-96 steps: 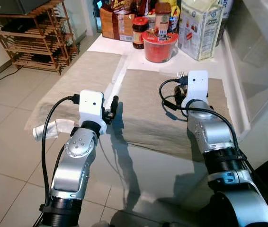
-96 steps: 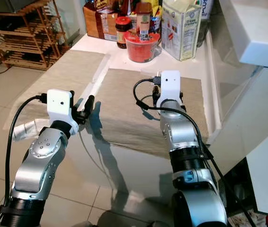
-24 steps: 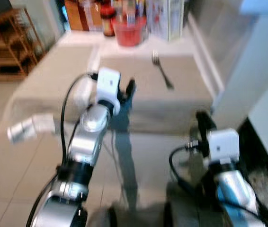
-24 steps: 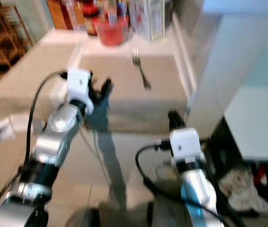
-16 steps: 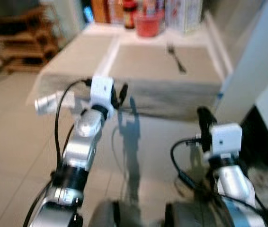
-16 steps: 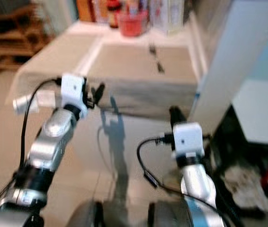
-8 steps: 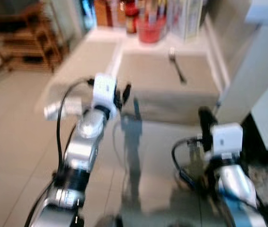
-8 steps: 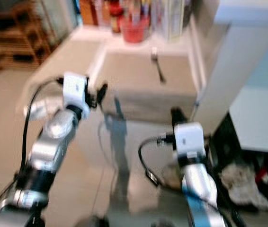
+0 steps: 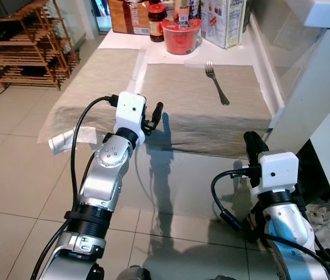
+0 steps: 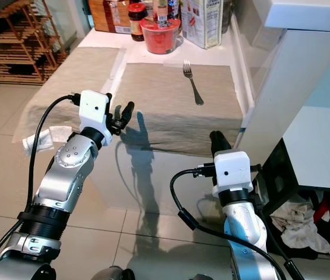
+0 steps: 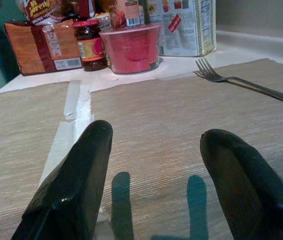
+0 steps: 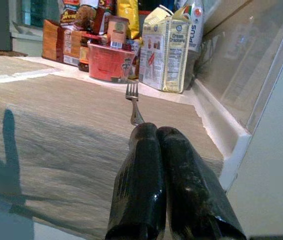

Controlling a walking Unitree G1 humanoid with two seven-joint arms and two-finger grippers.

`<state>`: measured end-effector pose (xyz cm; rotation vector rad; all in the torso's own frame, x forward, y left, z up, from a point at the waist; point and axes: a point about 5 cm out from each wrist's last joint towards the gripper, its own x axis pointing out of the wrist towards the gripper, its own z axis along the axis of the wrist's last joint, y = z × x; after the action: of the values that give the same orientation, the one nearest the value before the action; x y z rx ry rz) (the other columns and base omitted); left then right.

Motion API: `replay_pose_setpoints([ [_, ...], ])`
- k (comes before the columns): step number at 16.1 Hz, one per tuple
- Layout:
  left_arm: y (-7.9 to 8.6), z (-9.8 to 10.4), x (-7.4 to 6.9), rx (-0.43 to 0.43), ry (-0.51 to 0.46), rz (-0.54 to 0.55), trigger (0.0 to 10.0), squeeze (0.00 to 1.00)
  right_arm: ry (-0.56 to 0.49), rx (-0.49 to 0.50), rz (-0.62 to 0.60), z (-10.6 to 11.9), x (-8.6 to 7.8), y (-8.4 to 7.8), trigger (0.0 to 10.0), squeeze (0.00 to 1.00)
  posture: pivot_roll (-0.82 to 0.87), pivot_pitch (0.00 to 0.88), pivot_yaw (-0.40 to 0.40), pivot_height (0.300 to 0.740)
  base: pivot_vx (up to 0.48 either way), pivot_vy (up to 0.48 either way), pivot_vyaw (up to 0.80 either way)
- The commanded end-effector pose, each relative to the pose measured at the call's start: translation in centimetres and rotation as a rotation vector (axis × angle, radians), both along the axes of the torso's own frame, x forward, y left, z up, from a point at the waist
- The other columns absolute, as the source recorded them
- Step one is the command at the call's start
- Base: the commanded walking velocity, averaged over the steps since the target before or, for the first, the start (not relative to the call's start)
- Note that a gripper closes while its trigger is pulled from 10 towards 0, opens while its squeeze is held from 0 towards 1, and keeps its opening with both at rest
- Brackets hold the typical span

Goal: Setting the table

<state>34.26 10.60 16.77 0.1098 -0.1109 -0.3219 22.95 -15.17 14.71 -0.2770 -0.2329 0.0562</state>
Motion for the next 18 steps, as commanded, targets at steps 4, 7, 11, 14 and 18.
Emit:
replay_pose_setpoints([
  [4,-0.23,0.23,-0.01,0.000,-0.013,-0.013,10.0,0.00,-0.012,-0.019,0.015,0.08,0.03,0.21,10.0,0.00,-0.08,0.028,0.064,0.740,0.000,-0.280,0.00],
  [7,-0.26,0.30,-0.02,-0.002,-0.016,-0.014,10.0,0.00,-0.009,-0.024,0.019,-0.04,-0.02,0.30,10.0,0.00,-0.08,0.027,0.064,0.740,0.000,-0.469,0.00],
  [11,-0.27,0.36,0.01,-0.003,-0.019,-0.015,10.0,0.00,-0.008,-0.029,0.022,-0.10,0.00,0.34,10.0,0.00,-0.08,0.028,0.063,0.740,0.000,-0.469,0.00],
  [14,-0.21,0.32,0.11,-0.013,-0.012,-0.010,10.0,0.00,-0.010,-0.034,0.025,-0.15,0.02,0.34,10.0,0.00,-0.08,0.028,0.063,0.740,0.000,-0.456,0.00],
  [18,0.21,0.55,0.31,-0.018,-0.029,0.028,10.0,0.00,-0.010,-0.036,0.025,-0.20,-0.02,0.38,10.0,0.00,-0.08,0.033,0.065,0.740,0.064,-0.181,0.00],
])
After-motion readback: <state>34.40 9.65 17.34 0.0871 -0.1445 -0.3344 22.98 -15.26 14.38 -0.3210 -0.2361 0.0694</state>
